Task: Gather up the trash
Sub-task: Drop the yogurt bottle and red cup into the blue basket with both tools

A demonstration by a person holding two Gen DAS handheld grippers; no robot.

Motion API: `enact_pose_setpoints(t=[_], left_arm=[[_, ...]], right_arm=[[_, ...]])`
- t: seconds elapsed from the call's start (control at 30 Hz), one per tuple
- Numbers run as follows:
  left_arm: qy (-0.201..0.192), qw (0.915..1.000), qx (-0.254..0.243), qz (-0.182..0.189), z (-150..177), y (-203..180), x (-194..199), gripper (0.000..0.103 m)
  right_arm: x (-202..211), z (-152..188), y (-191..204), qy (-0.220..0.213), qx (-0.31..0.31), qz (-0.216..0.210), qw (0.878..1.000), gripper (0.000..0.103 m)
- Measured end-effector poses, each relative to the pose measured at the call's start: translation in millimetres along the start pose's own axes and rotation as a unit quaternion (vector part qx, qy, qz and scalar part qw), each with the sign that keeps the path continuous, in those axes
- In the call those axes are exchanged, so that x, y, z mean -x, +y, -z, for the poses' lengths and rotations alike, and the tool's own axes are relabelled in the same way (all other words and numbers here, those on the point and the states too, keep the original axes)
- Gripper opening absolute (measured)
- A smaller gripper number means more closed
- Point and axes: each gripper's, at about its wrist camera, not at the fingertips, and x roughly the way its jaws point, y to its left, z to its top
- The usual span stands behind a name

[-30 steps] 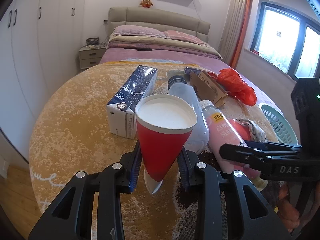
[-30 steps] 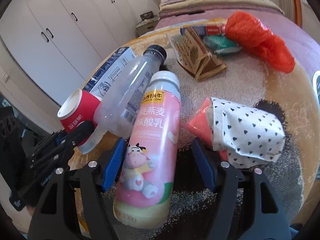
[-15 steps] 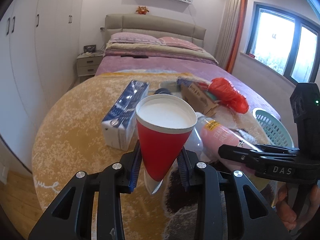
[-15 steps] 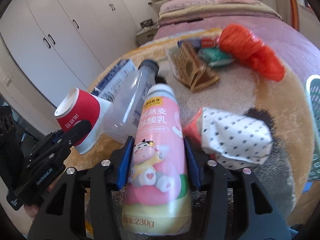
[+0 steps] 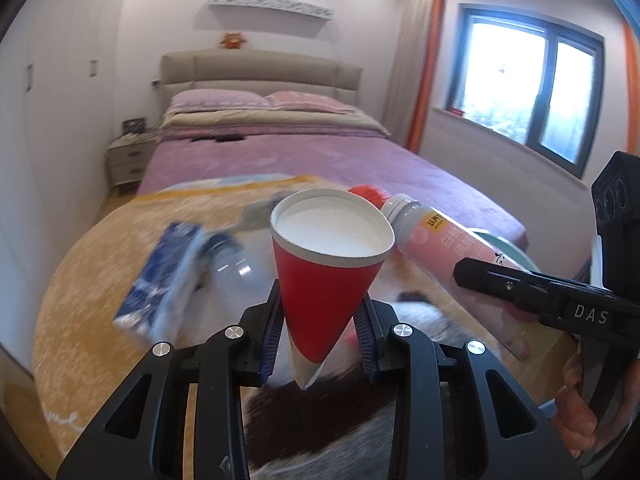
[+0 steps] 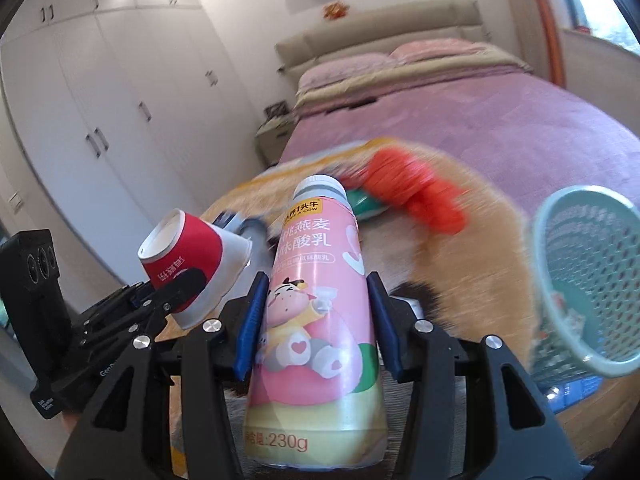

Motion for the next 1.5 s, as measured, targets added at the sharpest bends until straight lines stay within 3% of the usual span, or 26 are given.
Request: enact_pose_setpoints(t=[0.13, 0.33, 0.5, 0.67, 0.87, 1.03, 1.07, 1.2, 1.5], left_arm=[[0.010, 0.9977, -0.009, 0.067, -17, -33, -18, 0.031], [0.015, 0.9915, -0.053, 0.118, -37, -103, -53, 0.031], [0.058, 0.9789, -0.060, 0.187, -44, -161, -98, 0.031], [0.100, 0.9691, -0.098, 0.203, -35, -212, -146, 0.031], [0.174, 0.9556, -0.131, 0.199, -10, -250, -204, 0.031], [0.214, 0.9494, -0.124, 0.193, 4, -258, -232, 0.034], [0.218, 0.9496, -0.122, 0.190, 5, -258, -234, 0.043], [0.196, 0.9529, -0.125, 0.195, 3, -249, -221, 0.061], [0.136, 0.9670, -0.073, 0.203, -14, -193, -158, 0.065]], right_arm=[[24, -7, -37, -0.030, -0.032, 0.033, 0.999, 0.046], [53, -10, -106, -0.063, -0.086, 0.104, 0.989, 0.046], [61, -5, -163, -0.070, -0.124, 0.172, 0.975, 0.046], [51, 5, -222, -0.051, -0.175, 0.214, 0.960, 0.046], [27, 18, -260, -0.015, -0.206, 0.238, 0.949, 0.046], [16, 27, -271, 0.004, -0.222, 0.241, 0.945, 0.046], [16, 28, -274, 0.004, -0.227, 0.239, 0.944, 0.046], [25, 25, -269, -0.006, -0.230, 0.229, 0.946, 0.049], [40, 23, -214, -0.033, -0.176, 0.198, 0.964, 0.049]])
